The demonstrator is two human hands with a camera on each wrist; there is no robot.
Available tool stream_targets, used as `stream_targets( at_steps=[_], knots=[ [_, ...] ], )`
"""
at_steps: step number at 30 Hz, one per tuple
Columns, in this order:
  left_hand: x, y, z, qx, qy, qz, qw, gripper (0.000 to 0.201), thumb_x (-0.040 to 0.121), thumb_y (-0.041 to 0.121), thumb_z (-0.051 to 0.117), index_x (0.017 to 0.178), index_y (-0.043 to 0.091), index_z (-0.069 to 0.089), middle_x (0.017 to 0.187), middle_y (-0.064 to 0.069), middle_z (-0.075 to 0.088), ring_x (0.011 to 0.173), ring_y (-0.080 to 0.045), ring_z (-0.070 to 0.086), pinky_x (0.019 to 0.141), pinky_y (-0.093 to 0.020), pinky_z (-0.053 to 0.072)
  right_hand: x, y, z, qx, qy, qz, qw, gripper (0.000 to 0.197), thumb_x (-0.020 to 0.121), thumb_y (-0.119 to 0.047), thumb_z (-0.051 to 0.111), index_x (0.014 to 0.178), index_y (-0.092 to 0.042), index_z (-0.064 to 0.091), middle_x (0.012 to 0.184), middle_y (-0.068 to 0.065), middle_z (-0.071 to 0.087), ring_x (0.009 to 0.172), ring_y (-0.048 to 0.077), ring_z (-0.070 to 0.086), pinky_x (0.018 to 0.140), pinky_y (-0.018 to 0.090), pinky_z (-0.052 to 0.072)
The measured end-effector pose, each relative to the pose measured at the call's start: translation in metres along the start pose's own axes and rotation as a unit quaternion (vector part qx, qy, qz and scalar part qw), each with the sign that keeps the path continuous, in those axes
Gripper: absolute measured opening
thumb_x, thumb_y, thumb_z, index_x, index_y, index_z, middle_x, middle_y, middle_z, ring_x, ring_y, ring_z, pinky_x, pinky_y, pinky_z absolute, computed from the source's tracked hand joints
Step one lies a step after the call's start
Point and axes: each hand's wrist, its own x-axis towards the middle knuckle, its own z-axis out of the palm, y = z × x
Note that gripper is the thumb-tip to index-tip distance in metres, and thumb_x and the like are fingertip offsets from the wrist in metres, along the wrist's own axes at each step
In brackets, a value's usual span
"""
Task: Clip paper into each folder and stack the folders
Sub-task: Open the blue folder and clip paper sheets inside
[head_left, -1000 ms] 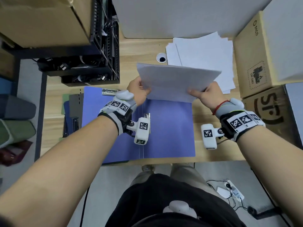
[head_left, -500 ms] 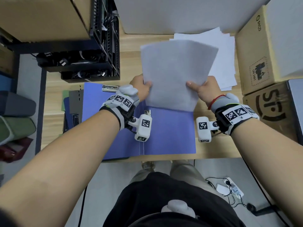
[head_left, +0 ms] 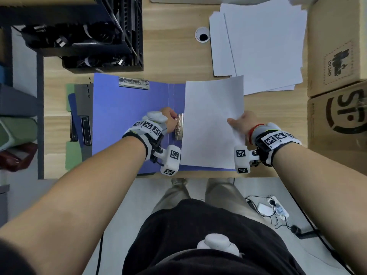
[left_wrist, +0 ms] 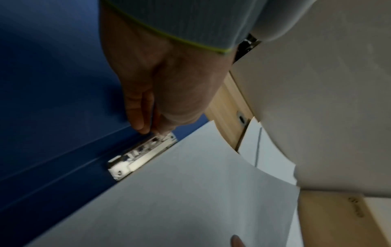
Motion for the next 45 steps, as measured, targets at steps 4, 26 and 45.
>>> stream_targets(
  at_steps=[4,26,45],
  knots=[
    [0.006,-0.018,0.004,0.121,-0.042,0.003,0.992,0.041,0.082,0.020,0.076,0.118,0.007,0.061,0.116,-0.011,0.066,0.102,-0.027,0.063,0.086,-0.032,0.050,0.008,0.011,0.012,-0.029,0.007,0.015,0.999,0.027,0.091,-0.031,0.061,0.107,-0.009,0.059,0.089,0.005,0.063,0.086,0.031,0.062,0.075,0.033,0.046],
    [0.000,-0.006,0.007,0.221,-0.059,0.032,0.973,0.088,0.064,0.037,0.089,0.126,0.004,0.035,0.105,-0.013,0.060,0.091,-0.030,0.061,0.067,-0.036,0.043,0.012,0.009,0.008,-0.061,-0.003,0.011,0.998,0.031,0.092,-0.034,0.063,0.106,-0.009,0.055,0.096,0.007,0.059,0.084,0.026,0.056,0.071,0.031,0.041],
    [0.006,-0.034,0.002,0.043,-0.126,0.004,0.991,0.071,0.057,0.043,0.092,0.099,0.015,0.042,0.072,-0.013,0.067,0.055,-0.025,0.059,0.054,-0.034,0.050,0.015,0.011,0.009,-0.060,-0.006,0.028,0.998,0.036,0.090,-0.039,0.065,0.105,-0.007,0.056,0.099,0.010,0.061,0.089,0.030,0.059,0.076,0.035,0.045]
  ],
)
